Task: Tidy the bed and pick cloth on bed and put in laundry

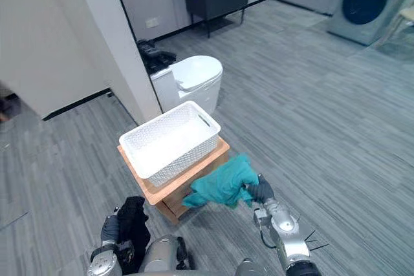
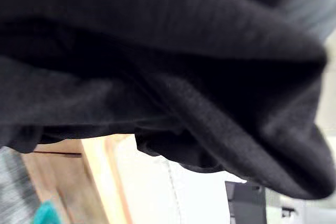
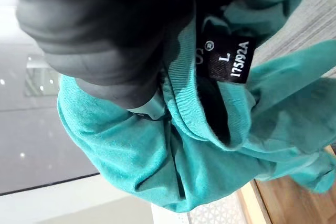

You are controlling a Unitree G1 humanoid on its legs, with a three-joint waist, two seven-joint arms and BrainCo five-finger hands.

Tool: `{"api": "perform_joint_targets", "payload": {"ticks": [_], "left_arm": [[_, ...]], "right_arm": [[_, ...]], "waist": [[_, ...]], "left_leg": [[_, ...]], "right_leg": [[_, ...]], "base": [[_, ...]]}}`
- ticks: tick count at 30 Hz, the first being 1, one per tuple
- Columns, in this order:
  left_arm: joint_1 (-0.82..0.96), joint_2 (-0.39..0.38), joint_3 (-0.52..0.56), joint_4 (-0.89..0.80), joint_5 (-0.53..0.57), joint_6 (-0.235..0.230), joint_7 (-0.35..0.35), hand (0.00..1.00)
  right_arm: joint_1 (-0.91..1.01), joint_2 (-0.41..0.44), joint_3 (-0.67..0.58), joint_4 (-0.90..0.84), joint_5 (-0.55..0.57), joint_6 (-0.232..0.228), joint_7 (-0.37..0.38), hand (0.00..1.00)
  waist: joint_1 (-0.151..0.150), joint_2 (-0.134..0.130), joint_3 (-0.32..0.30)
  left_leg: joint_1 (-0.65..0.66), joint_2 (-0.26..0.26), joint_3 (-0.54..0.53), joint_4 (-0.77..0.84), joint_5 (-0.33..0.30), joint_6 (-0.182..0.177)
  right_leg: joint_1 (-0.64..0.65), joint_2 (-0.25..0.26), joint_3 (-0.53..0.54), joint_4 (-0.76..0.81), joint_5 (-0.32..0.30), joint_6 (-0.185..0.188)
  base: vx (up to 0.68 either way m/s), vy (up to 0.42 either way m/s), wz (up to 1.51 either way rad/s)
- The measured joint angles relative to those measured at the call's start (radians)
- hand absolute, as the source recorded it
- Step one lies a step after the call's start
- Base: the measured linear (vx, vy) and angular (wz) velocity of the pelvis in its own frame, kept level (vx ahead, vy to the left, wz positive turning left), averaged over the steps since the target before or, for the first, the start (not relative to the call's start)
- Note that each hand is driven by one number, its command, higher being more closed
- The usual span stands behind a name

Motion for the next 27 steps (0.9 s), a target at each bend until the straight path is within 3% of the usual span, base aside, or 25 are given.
{"api": "perform_joint_targets", "payload": {"ticks": [1, 2, 4, 5, 7, 9, 10, 11, 12, 13, 14, 16, 18, 22, 27], "left_arm": [[0.007, -0.012, 0.007, -0.026, 0.002, -0.006, -0.002, 1.00], [0.007, -0.014, 0.013, -0.026, 0.002, -0.006, -0.006, 1.00], [0.005, -0.015, 0.018, -0.025, 0.003, -0.006, -0.033, 1.00], [-0.003, -0.019, 0.011, -0.017, 0.003, -0.006, -0.045, 1.00], [-0.021, -0.004, -0.018, -0.010, 0.022, -0.005, -0.086, 1.00], [-0.040, 0.027, -0.040, -0.007, 0.025, -0.005, -0.103, 1.00], [-0.047, 0.037, -0.043, -0.008, 0.025, -0.005, -0.107, 1.00], [-0.070, 0.058, -0.051, -0.008, 0.025, -0.006, -0.110, 1.00], [-0.097, 0.071, -0.058, -0.008, 0.025, -0.004, -0.117, 1.00], [-0.108, 0.078, -0.060, -0.008, 0.025, -0.004, -0.124, 1.00], [-0.117, 0.098, -0.062, -0.008, 0.024, -0.002, -0.131, 1.00], [-0.110, 0.120, -0.060, -0.008, 0.024, 0.013, -0.127, 1.00], [-0.103, 0.117, -0.054, 0.003, 0.021, 0.014, -0.122, 1.00], [-0.108, 0.094, -0.047, 0.011, 0.020, 0.011, -0.129, 1.00], [-0.131, 0.086, -0.024, 0.032, 0.008, -0.008, -0.129, 1.00]], "right_arm": [[-0.025, -0.012, -0.010, 0.009, 0.000, 0.001, -0.021, 1.00], [-0.035, -0.004, -0.008, 0.012, 0.000, 0.001, -0.026, 1.00], [-0.056, 0.016, -0.011, 0.011, 0.002, -0.010, -0.042, 1.00], [-0.059, 0.014, -0.015, 0.012, 0.002, -0.016, -0.046, 1.00], [-0.060, 0.028, -0.036, 0.035, 0.001, -0.020, -0.065, 1.00], [-0.056, 0.038, -0.045, 0.039, 0.001, -0.021, -0.090, 1.00], [-0.055, 0.041, -0.046, 0.031, 0.002, -0.021, -0.102, 1.00], [-0.044, 0.051, -0.062, -0.027, 0.001, -0.021, -0.115, 1.00], [-0.018, 0.056, -0.088, -0.122, -0.007, -0.020, -0.129, 1.00], [-0.002, 0.057, -0.100, -0.180, -0.014, -0.020, -0.133, 1.00], [0.029, 0.066, -0.131, -0.310, -0.037, -0.023, -0.141, 1.00], [0.034, 0.074, -0.149, -0.366, -0.043, -0.030, -0.137, 1.00], [0.015, 0.057, -0.180, -0.415, -0.043, -0.053, -0.111, 1.00], [-0.018, -0.006, -0.224, -0.558, -0.043, -0.049, -0.057, 1.00], [-0.109, -0.125, -0.248, -0.762, -0.020, -0.046, 0.035, 1.00]], "waist": [[0.007, 0.004, -0.002], [0.006, -0.012, 0.000], [0.001, -0.066, -0.003], [0.000, -0.067, 0.000], [-0.024, -0.074, 0.009], [-0.041, -0.076, 0.019], [-0.052, -0.078, 0.019], [-0.059, -0.073, 0.023], [-0.066, -0.091, 0.012], [-0.072, -0.090, 0.013], [-0.088, -0.115, 0.000], [-0.089, -0.158, -0.026], [-0.083, -0.141, -0.048], [-0.097, -0.131, -0.052], [-0.106, -0.131, -0.061]], "left_leg": [[0.034, -0.033, 0.014, -0.121, 0.101, 0.103], [0.044, -0.047, 0.018, -0.132, 0.103, 0.131], [0.069, -0.105, 0.010, -0.164, 0.074, 0.168], [0.081, -0.120, 0.001, -0.174, 0.070, 0.172], [0.155, -0.154, -0.062, -0.197, 0.061, 0.189], [0.229, -0.154, -0.123, -0.199, 0.049, 0.196], [0.247, -0.153, -0.146, -0.203, 0.047, 0.193], [0.271, -0.153, -0.186, -0.222, 0.046, 0.189], [0.274, -0.154, -0.223, -0.230, 0.046, 0.180], [0.272, -0.157, -0.245, -0.232, 0.046, 0.174], [0.274, -0.183, -0.276, -0.242, 0.042, 0.160], [0.281, -0.218, -0.282, -0.249, 0.029, 0.140], [0.261, -0.193, -0.277, -0.217, -0.015, 0.104], [0.237, -0.151, -0.267, -0.207, -0.033, 0.083], [0.238, -0.137, -0.253, -0.198, -0.051, 0.089]], "right_leg": [[0.018, 0.004, -0.016, 0.013, -0.043, 0.017], [0.022, -0.006, -0.021, 0.024, -0.057, 0.019], [-0.003, -0.062, -0.039, 0.133, -0.126, 0.051], [-0.040, -0.088, -0.036, 0.240, -0.135, 0.060], [-0.196, -0.165, -0.005, 0.675, -0.081, 0.066], [-0.228, -0.154, 0.033, 0.753, -0.129, 0.048], [-0.233, -0.140, 0.043, 0.729, -0.141, 0.051], [-0.255, -0.094, 0.095, 0.615, -0.146, 0.050], [-0.266, -0.050, 0.163, 0.480, -0.142, 0.055], [-0.266, -0.030, 0.194, 0.400, -0.133, 0.061], [-0.264, -0.018, 0.255, 0.242, -0.043, 0.064], [-0.261, -0.025, 0.297, 0.162, 0.136, 0.043], [-0.223, -0.011, 0.294, 0.058, 0.123, 0.040], [-0.183, 0.027, 0.288, -0.077, 0.176, 0.017], [-0.165, 0.041, 0.293, -0.113, 0.195, 0.017]], "base": [[0.38, -0.030, 0.48], [0.31, -0.011, 0.34], [0.24, -0.004, 0.33], [0.30, 0.016, 0.47], [0.30, 0.052, 0.75], [0.31, -0.005, 0.98], [0.35, -0.078, 1.16], [0.25, -0.099, 1.07], [0.29, -0.123, 1.04], [0.25, -0.140, 1.13], [0.19, -0.125, 0.87], [0.17, -0.155, 0.42], [0.22, -0.186, -0.16], [0.12, -0.077, -0.16], [0.04, -0.009, -0.08]]}}
